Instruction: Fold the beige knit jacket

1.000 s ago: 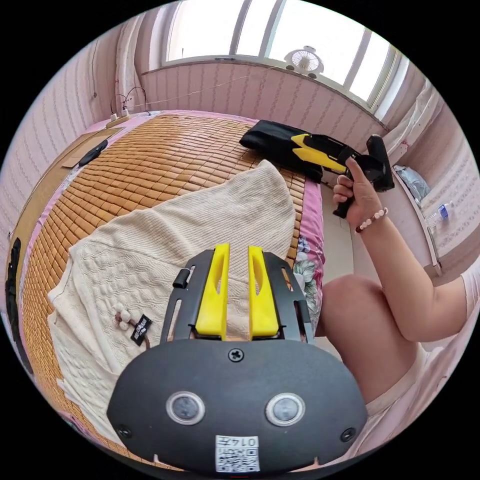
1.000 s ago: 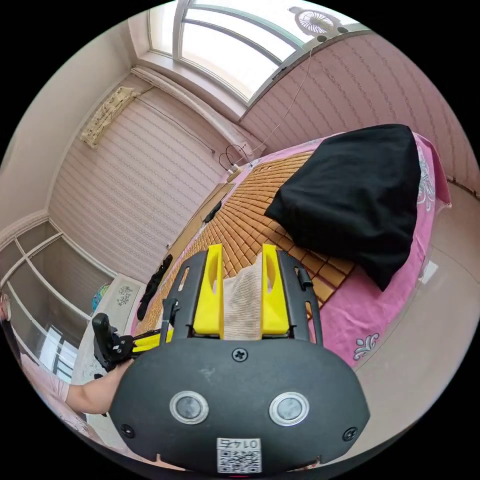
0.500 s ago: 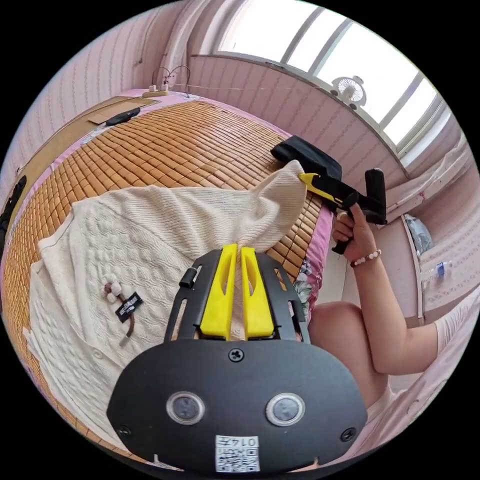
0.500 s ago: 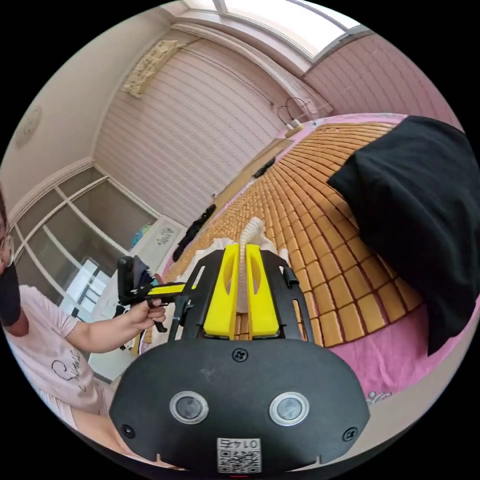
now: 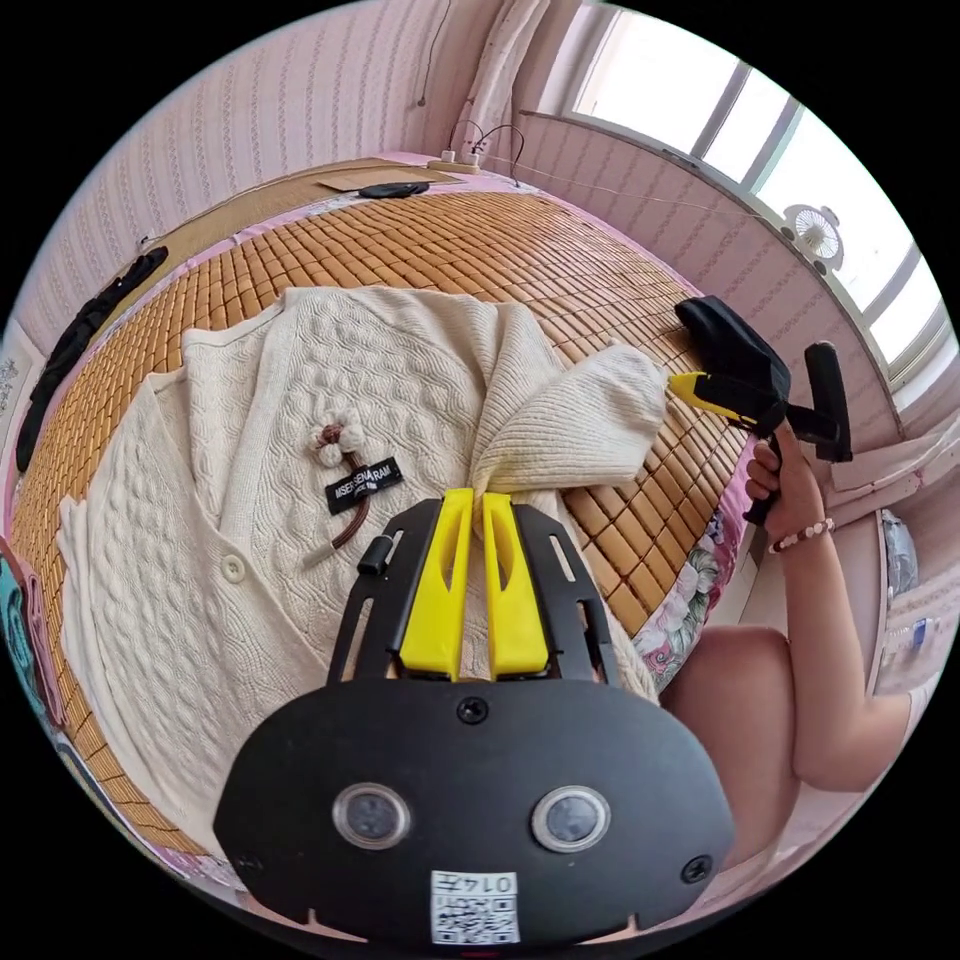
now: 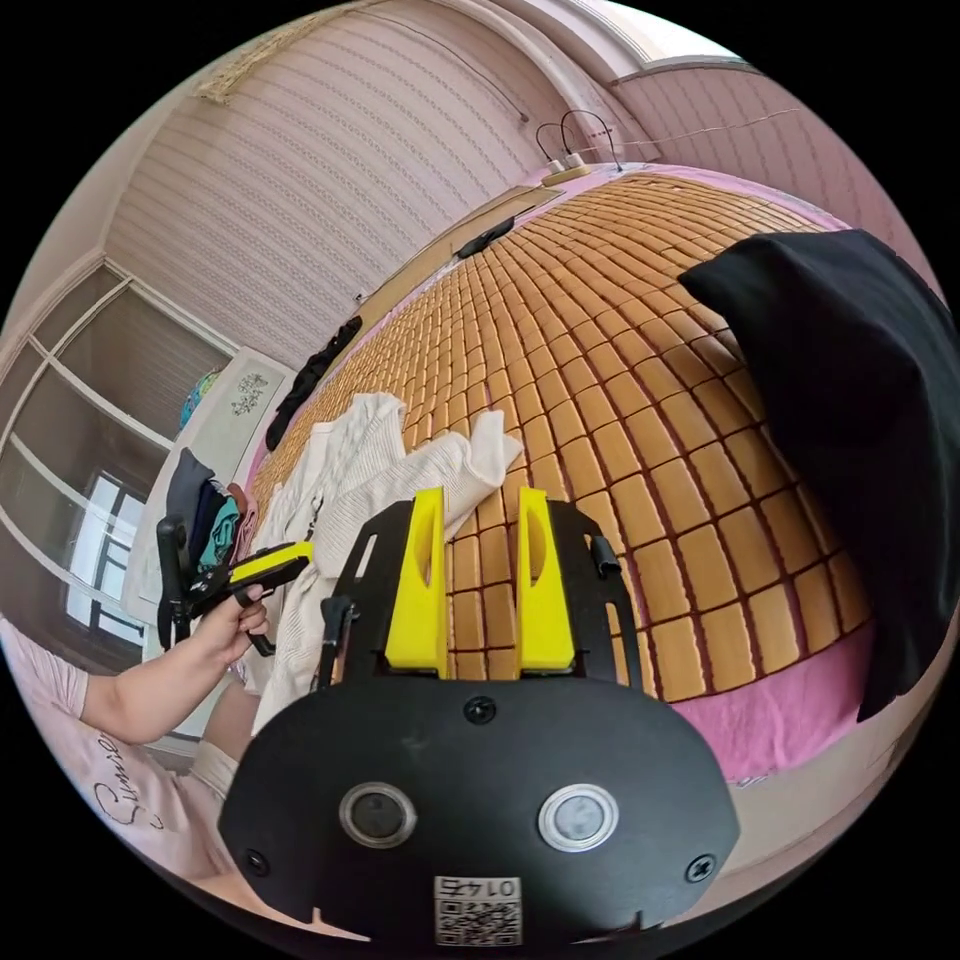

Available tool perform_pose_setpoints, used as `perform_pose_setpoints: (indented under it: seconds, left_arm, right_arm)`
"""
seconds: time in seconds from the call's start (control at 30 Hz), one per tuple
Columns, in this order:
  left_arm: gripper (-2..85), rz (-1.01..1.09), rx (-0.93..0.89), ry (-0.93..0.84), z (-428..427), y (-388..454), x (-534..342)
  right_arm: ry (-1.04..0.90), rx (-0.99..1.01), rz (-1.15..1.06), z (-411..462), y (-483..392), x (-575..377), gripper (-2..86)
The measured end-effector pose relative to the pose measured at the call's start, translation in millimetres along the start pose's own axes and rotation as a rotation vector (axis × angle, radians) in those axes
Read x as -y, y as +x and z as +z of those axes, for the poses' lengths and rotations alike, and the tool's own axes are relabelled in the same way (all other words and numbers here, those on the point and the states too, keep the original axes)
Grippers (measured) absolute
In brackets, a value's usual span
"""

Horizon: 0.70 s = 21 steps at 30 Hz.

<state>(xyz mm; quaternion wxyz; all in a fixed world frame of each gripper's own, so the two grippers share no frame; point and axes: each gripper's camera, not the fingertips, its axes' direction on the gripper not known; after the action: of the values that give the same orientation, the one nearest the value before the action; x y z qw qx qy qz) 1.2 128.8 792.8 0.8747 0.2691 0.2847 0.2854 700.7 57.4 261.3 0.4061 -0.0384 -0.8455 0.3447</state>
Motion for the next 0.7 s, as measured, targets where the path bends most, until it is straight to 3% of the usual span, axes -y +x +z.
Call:
perform_pose_setpoints:
  seconds: [0.17,0.3,0.43,0.57,0.7]
  left_arm:
    - [-0.6,-0.106,-0.100,0.076,13,-21,-37]
    - [-0.6,-0.048,-0.085,0.054,21,-17,-50]
    - [-0.6,0.046,-0.092,0.096,15,9,-54]
    - [0.0,0.353,-0.188,0.106,19,87,-45]
    - [0.1,0.428,-0.055,0.131,35,128,-48]
  right_arm:
    - [0.110,0.019,0.053,-14,-19,1,11.1]
    - [-0.010,0.110,0.055,0,-22,3,4.1]
    - [0.241,0.175,0.129,-76,-1,-27,2.2]
    - [0.579,0.065,0.252,-156,14,-84,1.6]
    - [0.603,0.016,0.293,-170,14,-97,1.5]
